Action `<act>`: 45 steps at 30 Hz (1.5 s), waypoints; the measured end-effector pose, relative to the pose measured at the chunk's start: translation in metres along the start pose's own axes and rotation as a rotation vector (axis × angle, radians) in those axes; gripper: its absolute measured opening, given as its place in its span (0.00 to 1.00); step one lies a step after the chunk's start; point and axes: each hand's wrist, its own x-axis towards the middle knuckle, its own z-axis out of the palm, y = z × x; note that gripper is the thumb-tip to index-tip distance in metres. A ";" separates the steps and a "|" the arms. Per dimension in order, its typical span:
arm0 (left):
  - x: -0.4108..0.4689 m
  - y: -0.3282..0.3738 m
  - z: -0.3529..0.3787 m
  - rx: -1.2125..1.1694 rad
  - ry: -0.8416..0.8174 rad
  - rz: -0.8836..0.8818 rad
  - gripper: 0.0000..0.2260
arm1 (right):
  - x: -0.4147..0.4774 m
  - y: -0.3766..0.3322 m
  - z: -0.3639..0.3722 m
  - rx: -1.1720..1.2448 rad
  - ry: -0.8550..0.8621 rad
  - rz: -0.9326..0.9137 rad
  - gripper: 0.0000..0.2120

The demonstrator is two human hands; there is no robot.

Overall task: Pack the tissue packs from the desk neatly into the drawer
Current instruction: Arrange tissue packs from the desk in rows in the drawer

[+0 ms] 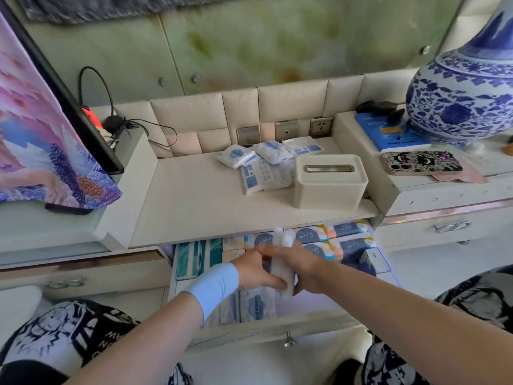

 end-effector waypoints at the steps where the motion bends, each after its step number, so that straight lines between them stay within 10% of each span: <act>1: 0.000 -0.002 0.001 -0.019 -0.068 0.016 0.28 | 0.002 0.003 -0.004 -0.010 0.002 0.017 0.41; 6: 0.004 -0.013 -0.005 -0.064 -0.138 -0.019 0.22 | 0.011 0.011 -0.035 -0.173 -0.028 0.037 0.16; 11: 0.023 -0.036 0.007 0.374 0.041 -0.310 0.14 | 0.014 0.025 -0.038 -0.896 0.122 -0.075 0.22; 17: 0.042 -0.055 0.034 0.525 0.100 -0.528 0.12 | 0.046 0.052 -0.030 -1.116 0.131 -0.122 0.10; 34: 0.052 -0.049 0.046 -0.193 0.299 -0.589 0.26 | 0.069 0.069 -0.031 -0.743 0.104 0.037 0.30; 45: 0.016 -0.057 0.012 0.491 0.389 -0.338 0.13 | 0.065 0.067 0.024 -0.734 0.035 -0.104 0.21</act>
